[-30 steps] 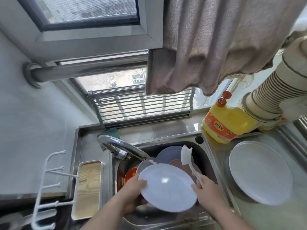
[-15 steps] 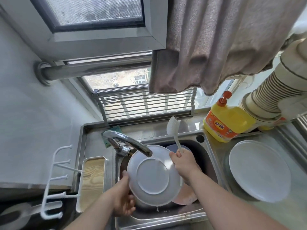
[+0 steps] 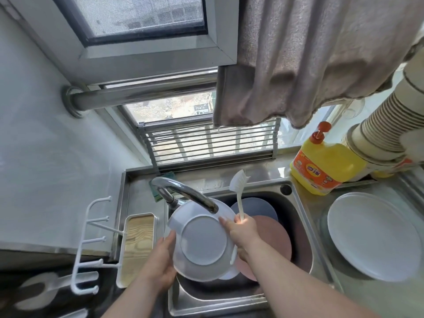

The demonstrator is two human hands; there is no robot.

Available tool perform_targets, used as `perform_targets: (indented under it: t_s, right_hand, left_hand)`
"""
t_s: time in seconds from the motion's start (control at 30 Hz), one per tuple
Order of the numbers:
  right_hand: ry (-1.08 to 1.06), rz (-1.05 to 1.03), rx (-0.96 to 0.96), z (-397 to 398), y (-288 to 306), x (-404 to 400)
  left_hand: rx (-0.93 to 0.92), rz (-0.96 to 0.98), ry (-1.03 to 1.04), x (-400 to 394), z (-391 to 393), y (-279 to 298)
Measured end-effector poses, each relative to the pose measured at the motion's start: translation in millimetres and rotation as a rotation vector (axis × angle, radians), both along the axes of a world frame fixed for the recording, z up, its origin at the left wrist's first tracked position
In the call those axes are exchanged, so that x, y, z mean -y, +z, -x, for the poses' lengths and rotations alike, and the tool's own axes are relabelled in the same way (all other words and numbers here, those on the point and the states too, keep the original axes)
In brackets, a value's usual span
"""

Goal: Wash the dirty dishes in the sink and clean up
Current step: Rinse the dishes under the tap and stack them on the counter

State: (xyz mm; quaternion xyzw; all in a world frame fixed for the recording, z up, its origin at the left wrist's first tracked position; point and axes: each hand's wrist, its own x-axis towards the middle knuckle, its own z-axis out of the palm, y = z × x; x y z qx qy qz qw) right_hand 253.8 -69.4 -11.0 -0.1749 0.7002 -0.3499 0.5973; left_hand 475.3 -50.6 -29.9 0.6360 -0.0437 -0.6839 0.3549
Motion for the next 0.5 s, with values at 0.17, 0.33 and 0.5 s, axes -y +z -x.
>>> perform_targets:
  t_s: [0.17,0.33,0.5]
  right_hand:
    - [0.033,0.043,-0.139,21,3,0]
    - [0.072,0.039,-0.405,60,2,-18]
    - [-0.039,0.032,-0.316,88,7,-34]
  left_hand:
    - [0.102,0.006,-0.06,12,20,-4]
    - [0.242,0.062,-0.187,26,53,4]
    - [0.303,0.011,-0.252,32,83,6]
